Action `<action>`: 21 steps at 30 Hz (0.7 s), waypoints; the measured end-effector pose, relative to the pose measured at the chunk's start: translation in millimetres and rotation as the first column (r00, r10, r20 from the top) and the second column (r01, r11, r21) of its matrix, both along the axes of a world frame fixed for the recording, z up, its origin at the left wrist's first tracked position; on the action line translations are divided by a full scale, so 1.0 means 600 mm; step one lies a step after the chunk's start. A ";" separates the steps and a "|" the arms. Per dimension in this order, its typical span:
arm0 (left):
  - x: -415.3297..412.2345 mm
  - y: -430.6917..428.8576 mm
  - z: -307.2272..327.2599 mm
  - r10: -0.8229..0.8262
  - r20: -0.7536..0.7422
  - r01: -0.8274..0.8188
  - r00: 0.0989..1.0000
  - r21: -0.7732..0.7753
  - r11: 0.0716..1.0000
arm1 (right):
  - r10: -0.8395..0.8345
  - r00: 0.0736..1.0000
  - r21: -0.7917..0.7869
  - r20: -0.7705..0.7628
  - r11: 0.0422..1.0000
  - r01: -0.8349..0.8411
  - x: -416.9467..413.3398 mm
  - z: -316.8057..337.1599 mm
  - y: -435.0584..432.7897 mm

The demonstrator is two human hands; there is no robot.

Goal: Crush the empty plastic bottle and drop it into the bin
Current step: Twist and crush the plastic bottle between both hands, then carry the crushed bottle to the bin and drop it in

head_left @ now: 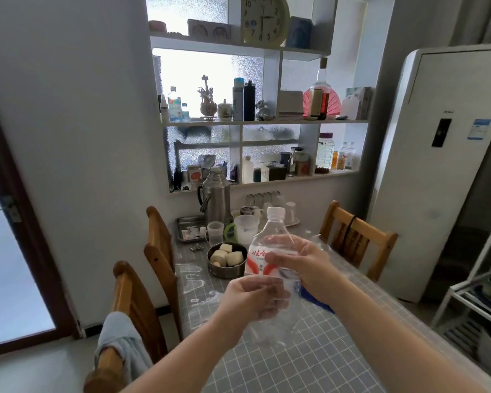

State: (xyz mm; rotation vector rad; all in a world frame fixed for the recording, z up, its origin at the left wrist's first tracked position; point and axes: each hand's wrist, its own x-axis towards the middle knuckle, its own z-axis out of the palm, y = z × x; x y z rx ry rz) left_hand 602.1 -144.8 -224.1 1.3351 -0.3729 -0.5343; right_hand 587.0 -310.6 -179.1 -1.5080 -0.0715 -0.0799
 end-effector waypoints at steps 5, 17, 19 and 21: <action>-0.011 0.038 -0.017 0.053 -0.054 -0.052 0.997 0.027 0.998 | 0.018 1.000 -0.008 -0.010 1.000 -0.018 0.017 -0.029 0.038; 0.002 0.340 -0.057 0.334 -0.060 -0.329 0.941 0.081 0.941 | 0.311 0.948 0.024 -0.069 0.950 -0.310 0.085 -0.059 0.351; 0.006 0.432 -0.060 0.395 -0.021 -0.393 0.918 0.069 0.917 | 0.352 0.934 0.017 -0.062 0.936 -0.352 0.104 -0.054 0.447; 0.012 0.532 -0.060 0.452 0.003 -0.451 0.892 0.060 0.890 | 0.401 0.914 0.024 -0.057 0.916 -0.401 0.121 -0.048 0.552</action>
